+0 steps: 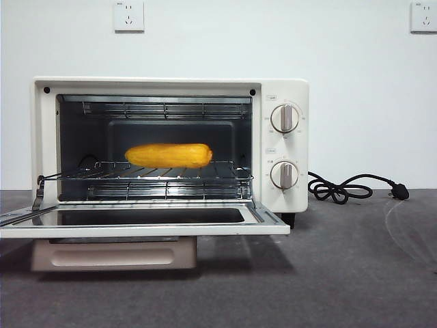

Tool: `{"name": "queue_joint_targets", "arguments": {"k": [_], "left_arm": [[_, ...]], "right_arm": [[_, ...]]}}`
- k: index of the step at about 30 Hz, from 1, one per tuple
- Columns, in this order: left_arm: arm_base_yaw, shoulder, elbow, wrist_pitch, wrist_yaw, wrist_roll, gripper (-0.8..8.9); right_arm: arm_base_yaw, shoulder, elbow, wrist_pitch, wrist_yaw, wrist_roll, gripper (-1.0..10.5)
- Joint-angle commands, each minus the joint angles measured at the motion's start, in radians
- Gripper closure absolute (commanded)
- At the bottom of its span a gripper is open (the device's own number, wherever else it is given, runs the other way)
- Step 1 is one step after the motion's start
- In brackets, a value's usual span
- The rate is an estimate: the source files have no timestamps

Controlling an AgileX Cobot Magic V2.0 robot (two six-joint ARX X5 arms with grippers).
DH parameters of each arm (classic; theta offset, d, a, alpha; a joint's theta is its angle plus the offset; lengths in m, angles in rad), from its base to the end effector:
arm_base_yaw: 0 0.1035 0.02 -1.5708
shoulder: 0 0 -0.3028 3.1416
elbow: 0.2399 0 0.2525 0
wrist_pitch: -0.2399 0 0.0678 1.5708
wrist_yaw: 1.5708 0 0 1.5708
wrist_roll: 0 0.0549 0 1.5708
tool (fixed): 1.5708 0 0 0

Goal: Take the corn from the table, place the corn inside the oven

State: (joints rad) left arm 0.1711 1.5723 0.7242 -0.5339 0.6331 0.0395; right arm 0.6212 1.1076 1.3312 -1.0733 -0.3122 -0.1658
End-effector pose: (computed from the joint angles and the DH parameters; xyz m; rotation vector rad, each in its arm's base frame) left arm 0.2506 0.0103 0.1520 -0.5116 1.2714 -0.4100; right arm 0.1445 0.1242 0.3971 -0.2795 0.7961 0.9467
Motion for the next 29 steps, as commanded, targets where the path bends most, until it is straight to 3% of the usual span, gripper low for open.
{"name": "queue_joint_targets", "arguments": {"k": [1,12,19,29], "left_arm": [[-0.027,0.020,-0.007,-0.014,0.017,-0.005,8.22],[-0.020,0.021,-0.004,-0.128,0.154,0.070,8.22],[0.025,0.001,0.000,-0.131,0.279,0.069,8.22],[0.047,-0.109,0.043,-0.126,0.287,0.012,8.22]], "right_arm": [[-0.001,0.002,0.002,0.007,-0.003,-0.014,9.6],[-0.001,0.002,0.002,0.008,-0.003,-0.014,9.6],[-0.001,0.002,0.002,0.003,-0.003,-0.014,9.6],[-0.001,0.002,0.002,0.003,-0.003,-0.014,9.6]]}}
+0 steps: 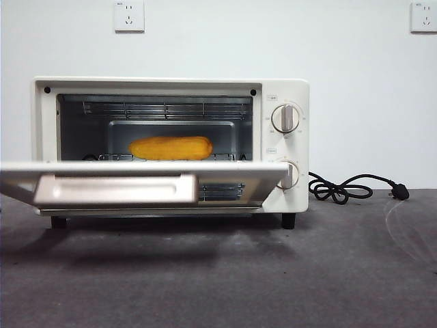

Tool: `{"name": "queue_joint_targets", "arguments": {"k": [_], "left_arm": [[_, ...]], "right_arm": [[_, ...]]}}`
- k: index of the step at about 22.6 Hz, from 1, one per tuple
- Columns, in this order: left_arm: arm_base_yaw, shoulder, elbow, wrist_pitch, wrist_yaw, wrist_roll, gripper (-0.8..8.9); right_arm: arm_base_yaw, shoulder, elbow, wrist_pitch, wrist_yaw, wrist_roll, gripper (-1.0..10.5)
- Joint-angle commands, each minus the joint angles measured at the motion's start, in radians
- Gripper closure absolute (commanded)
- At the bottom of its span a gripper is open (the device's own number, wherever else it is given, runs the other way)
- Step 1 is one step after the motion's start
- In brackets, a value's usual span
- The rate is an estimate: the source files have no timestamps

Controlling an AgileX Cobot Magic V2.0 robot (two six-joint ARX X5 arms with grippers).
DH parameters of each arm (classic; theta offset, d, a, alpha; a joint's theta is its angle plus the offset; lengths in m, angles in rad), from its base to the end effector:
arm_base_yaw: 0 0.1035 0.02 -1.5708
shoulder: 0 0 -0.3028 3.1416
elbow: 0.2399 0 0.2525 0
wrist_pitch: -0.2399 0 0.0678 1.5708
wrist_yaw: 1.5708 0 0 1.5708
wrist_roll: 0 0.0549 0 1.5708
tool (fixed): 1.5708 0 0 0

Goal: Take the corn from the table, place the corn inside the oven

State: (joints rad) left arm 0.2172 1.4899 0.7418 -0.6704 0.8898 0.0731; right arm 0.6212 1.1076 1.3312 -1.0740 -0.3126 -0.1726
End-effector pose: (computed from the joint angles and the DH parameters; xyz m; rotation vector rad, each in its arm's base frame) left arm 0.2354 0.0083 0.1813 -0.6961 1.1997 -0.5960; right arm 0.1445 0.1242 0.3971 -0.2853 0.7938 0.9499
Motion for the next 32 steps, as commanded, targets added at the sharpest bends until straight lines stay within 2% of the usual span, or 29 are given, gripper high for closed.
{"name": "queue_joint_targets", "arguments": {"k": [1,11,17,22,32], "left_arm": [[0.001,-0.039,0.035,0.011,0.031,-0.027,8.22],[-0.001,-0.090,0.169,0.111,0.030,-0.170,8.22],[-0.004,-0.090,0.190,0.248,0.029,-0.276,8.22],[-0.016,-0.089,0.190,0.333,0.017,-0.310,8.22],[-0.021,-0.089,0.194,0.450,-0.140,-0.367,8.22]], "right_arm": [[-0.001,0.002,0.002,0.004,-0.003,-0.008,9.6],[-0.001,0.002,0.002,0.004,-0.002,-0.011,9.6],[-0.001,0.002,0.002,0.005,-0.002,-0.014,9.6],[-0.001,0.002,0.002,0.017,-0.002,-0.014,9.6],[-0.001,0.002,0.002,0.028,-0.002,-0.014,9.6]]}}
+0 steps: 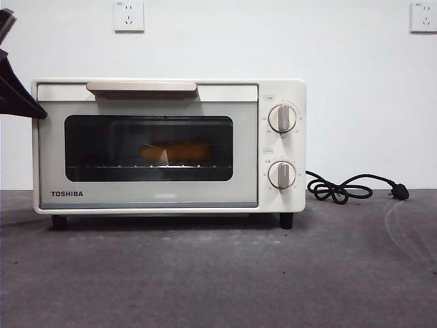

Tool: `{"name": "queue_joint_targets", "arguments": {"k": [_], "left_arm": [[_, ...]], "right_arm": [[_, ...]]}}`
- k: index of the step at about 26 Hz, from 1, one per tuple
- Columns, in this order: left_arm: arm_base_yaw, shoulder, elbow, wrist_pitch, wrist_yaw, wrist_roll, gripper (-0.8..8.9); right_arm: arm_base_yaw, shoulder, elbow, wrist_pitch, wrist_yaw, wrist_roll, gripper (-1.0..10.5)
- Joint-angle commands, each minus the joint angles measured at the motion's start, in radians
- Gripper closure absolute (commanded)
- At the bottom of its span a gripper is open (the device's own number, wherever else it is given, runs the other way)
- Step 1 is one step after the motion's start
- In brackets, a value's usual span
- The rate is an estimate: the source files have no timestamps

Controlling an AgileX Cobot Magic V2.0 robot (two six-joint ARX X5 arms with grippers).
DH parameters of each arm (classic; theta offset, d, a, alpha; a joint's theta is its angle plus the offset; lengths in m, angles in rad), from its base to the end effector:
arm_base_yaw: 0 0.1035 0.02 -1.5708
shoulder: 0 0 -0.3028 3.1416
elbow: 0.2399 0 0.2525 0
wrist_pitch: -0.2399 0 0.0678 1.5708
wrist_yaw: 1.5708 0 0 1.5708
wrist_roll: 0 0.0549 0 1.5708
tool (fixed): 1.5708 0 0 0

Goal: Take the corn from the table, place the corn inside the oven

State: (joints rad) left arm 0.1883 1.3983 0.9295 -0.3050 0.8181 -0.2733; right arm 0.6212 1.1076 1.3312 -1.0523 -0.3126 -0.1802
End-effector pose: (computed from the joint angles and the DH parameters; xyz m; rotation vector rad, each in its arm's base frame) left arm 0.2917 0.0148 0.2709 -0.6329 0.7728 -0.5041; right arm 0.1461 0.1253 0.3988 -0.2890 0.7679 0.9540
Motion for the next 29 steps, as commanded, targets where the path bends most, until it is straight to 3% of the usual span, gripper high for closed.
{"name": "queue_joint_targets", "arguments": {"k": [1,4,8,13,16,29], "left_arm": [[0.012,0.002,0.010,0.089,-0.071,-0.033,8.22],[0.017,0.002,0.019,0.065,-0.038,-0.048,8.21],[0.010,0.002,0.029,-0.094,-0.008,-0.010,8.21],[-0.034,-0.042,0.029,-0.317,-0.131,0.135,8.21],[-0.068,-0.109,0.029,-0.387,-0.187,0.180,8.21],[-0.237,-0.648,0.029,-0.413,-0.195,0.031,8.21]], "right_arm": [[-0.001,0.002,0.002,0.006,-0.002,-0.006,9.6],[-0.001,0.002,0.002,0.005,-0.002,-0.006,9.6],[-0.001,0.002,0.002,0.002,-0.002,-0.006,9.6],[-0.001,0.002,0.002,0.006,-0.001,-0.006,9.6],[-0.001,0.002,0.002,0.007,0.004,-0.006,9.6],[-0.001,0.002,0.002,0.006,0.218,-0.004,9.6]]}}
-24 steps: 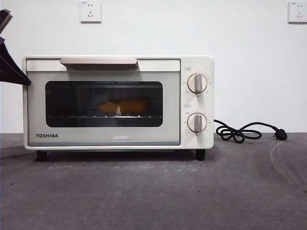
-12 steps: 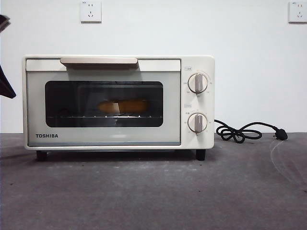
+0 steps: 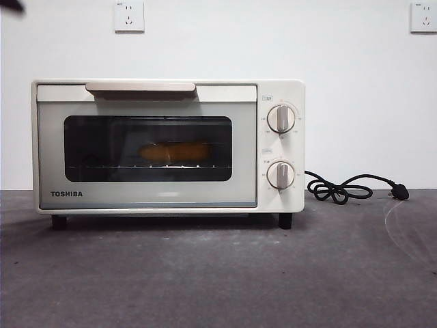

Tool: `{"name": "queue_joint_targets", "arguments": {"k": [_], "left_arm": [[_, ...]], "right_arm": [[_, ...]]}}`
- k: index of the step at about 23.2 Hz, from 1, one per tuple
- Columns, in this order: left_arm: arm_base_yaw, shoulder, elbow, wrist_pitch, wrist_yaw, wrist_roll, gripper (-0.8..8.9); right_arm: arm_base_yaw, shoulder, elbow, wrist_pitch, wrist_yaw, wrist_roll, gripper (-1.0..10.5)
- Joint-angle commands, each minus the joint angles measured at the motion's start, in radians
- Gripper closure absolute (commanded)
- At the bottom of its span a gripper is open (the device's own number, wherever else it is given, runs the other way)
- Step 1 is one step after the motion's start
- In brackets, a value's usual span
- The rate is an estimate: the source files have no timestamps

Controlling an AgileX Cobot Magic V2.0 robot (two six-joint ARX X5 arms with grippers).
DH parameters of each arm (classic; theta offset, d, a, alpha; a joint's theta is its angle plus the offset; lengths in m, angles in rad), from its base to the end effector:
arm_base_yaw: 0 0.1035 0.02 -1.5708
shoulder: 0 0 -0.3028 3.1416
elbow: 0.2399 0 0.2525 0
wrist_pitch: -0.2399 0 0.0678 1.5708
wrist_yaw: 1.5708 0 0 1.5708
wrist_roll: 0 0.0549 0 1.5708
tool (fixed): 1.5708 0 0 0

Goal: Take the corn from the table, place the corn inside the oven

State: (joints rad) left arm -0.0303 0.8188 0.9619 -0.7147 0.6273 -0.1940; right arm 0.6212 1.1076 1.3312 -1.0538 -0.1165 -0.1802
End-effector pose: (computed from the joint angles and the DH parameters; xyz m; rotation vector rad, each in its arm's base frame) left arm 0.1407 -0.0365 0.3583 -0.3533 0.6180 -0.5850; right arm 0.1533 0.1176 0.3970 -0.3742 0.7591 0.7686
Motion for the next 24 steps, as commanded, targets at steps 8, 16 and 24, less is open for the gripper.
{"name": "queue_joint_targets", "arguments": {"k": [8,16,24], "left_arm": [[-0.038,-0.250,-0.003,-0.003,-0.025,-0.072,8.16],[-0.038,-0.226,-0.003,-0.003,-0.026,-0.063,8.16],[-0.037,-0.369,-0.048,0.165,-0.267,0.156,8.17]], "right_arm": [[-0.001,0.002,0.002,0.007,0.084,-0.004,9.6],[-0.001,0.002,0.002,0.008,0.085,-0.004,9.6],[-0.001,0.002,0.002,0.007,0.085,-0.004,9.6]]}}
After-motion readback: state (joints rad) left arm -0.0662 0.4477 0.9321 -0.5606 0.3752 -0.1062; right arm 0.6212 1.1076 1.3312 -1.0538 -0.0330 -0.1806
